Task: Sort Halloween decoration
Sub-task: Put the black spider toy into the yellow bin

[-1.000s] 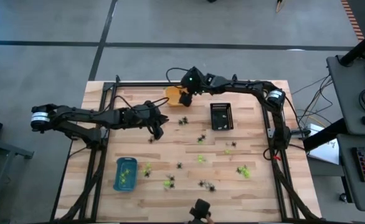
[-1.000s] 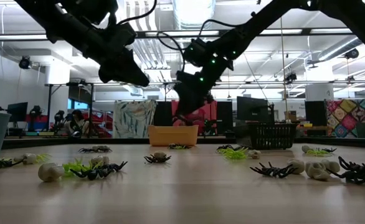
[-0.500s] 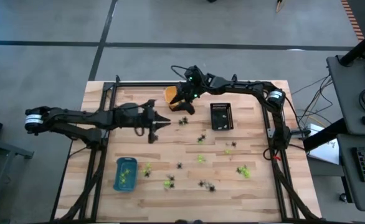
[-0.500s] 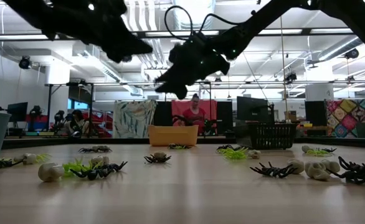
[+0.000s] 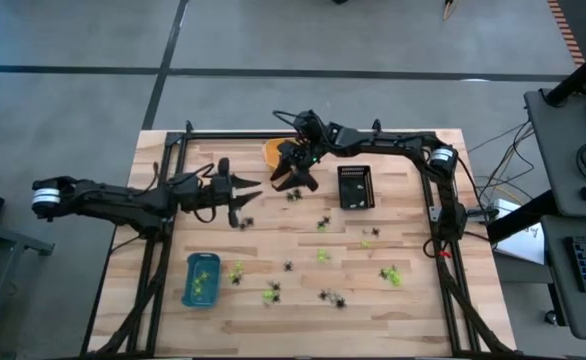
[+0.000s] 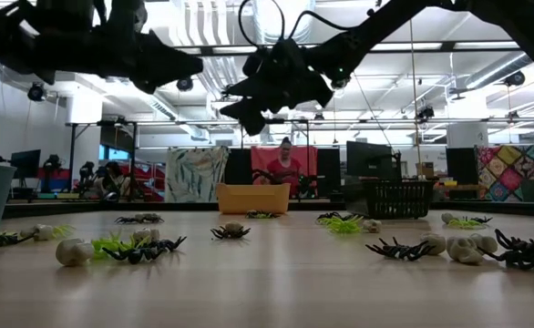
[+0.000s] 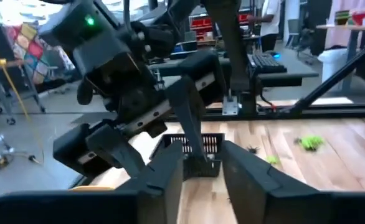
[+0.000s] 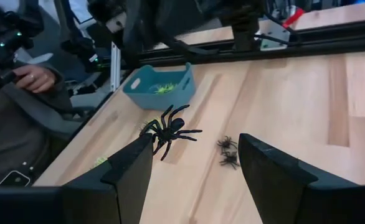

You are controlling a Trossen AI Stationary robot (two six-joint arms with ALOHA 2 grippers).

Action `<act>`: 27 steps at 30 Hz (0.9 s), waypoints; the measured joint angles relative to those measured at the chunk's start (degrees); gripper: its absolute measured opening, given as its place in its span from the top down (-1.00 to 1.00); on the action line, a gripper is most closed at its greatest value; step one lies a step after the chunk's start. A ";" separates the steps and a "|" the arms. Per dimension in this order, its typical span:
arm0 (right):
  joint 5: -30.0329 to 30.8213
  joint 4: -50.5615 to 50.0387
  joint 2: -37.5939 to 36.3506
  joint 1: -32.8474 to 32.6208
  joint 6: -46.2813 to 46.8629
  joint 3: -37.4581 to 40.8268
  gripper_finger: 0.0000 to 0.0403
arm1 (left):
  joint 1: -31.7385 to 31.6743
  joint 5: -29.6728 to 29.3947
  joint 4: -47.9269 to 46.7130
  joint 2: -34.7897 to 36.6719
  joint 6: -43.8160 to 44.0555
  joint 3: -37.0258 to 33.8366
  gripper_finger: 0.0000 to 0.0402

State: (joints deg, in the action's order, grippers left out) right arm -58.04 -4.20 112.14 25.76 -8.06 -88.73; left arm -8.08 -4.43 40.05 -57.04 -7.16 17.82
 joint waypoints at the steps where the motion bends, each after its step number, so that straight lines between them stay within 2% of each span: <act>1: -0.02 0.08 0.00 -0.09 0.00 0.00 -0.12 | -0.15 0.00 1.49 -1.03 -0.77 0.01 0.43; 6: 0.02 0.21 0.00 -0.26 0.11 0.00 -0.12 | -0.43 2.29 3.29 -6.32 -7.17 2.14 0.26; 14: 0.01 0.05 0.00 -0.29 0.70 0.00 -0.12 | -3.43 2.91 3.04 -11.62 -11.47 5.08 0.23; 18: 0.01 0.05 0.00 -0.27 0.63 0.00 -0.12 | -5.89 10.45 3.24 -13.00 -11.82 5.08 0.23; 20: -0.03 -0.01 0.00 -0.27 0.58 0.00 -0.12 | -6.72 12.77 3.24 -13.66 -11.78 5.08 0.25; 27: 0.00 0.04 0.00 -0.26 0.34 0.00 -0.12 | -7.43 12.95 3.99 -14.70 -11.83 5.06 0.48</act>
State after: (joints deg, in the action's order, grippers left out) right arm -58.04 -4.16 112.14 25.50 -7.72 -88.73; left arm -15.51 8.51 44.03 -71.75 -18.98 22.87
